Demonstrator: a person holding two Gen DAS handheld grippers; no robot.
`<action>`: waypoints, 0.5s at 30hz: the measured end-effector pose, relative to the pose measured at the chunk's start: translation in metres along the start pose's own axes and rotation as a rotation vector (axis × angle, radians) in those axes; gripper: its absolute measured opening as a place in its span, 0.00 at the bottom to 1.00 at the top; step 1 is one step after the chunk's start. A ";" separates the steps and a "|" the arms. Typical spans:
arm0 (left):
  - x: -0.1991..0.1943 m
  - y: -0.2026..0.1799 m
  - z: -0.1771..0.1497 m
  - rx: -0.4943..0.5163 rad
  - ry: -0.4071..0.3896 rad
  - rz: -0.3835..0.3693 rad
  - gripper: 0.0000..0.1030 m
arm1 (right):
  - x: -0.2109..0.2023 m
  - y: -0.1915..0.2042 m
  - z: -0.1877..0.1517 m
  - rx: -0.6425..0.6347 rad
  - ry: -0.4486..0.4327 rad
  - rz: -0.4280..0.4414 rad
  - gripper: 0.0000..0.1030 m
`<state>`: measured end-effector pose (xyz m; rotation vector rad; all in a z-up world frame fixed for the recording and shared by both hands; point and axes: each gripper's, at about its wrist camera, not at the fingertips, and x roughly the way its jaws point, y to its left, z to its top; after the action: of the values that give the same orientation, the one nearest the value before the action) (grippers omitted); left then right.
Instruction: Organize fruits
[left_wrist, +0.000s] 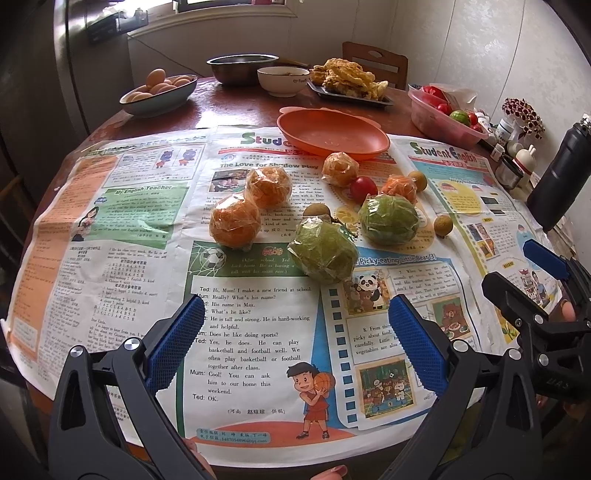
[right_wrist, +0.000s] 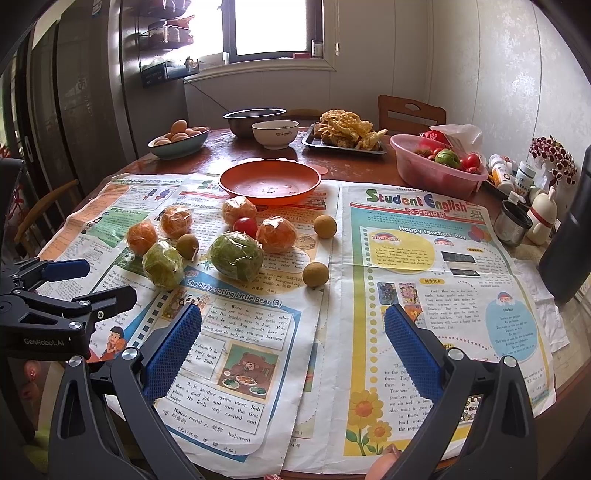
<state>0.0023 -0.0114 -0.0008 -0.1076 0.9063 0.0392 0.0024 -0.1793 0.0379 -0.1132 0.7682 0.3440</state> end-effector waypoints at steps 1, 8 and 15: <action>0.000 0.000 0.000 0.001 0.002 -0.002 0.91 | 0.001 -0.001 0.000 0.000 0.000 0.000 0.96; 0.007 -0.002 0.001 -0.006 0.023 -0.016 0.91 | 0.004 -0.005 -0.001 0.007 0.009 -0.001 0.96; 0.019 -0.003 0.005 -0.003 0.052 -0.015 0.91 | 0.017 -0.013 0.003 0.003 0.034 -0.004 0.96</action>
<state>0.0180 -0.0137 -0.0123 -0.1190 0.9577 0.0237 0.0203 -0.1860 0.0274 -0.1182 0.8015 0.3376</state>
